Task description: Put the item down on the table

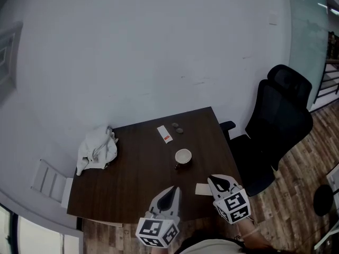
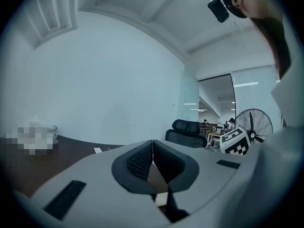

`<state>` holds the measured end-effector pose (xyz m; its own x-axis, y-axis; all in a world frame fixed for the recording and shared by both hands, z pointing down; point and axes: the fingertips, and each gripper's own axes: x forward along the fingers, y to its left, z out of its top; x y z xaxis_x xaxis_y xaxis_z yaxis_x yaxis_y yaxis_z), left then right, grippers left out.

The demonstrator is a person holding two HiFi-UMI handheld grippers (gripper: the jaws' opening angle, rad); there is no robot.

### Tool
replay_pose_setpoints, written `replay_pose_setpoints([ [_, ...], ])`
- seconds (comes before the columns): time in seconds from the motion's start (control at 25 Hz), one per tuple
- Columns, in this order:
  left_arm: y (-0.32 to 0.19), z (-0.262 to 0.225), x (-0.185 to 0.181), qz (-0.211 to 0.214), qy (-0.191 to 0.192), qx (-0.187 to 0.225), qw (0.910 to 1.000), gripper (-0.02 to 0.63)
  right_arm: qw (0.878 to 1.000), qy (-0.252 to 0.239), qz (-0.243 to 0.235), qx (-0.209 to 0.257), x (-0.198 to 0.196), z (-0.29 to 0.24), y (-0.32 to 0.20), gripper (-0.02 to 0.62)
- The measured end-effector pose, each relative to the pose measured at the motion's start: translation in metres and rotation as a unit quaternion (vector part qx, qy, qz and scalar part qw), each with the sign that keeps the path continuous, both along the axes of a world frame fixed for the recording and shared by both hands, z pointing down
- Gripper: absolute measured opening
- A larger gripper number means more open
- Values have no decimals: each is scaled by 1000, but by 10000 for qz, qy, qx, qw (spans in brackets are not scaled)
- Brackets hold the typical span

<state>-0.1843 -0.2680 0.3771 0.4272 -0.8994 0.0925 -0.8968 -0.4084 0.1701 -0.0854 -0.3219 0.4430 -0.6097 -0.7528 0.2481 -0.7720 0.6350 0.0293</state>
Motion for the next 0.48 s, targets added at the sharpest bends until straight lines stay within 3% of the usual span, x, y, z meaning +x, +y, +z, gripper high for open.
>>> replay_pose_setpoints([
  [0.48,1,-8,19,255,-74,56,9996,18,9983,-380,330,302,31,-33,8,9],
])
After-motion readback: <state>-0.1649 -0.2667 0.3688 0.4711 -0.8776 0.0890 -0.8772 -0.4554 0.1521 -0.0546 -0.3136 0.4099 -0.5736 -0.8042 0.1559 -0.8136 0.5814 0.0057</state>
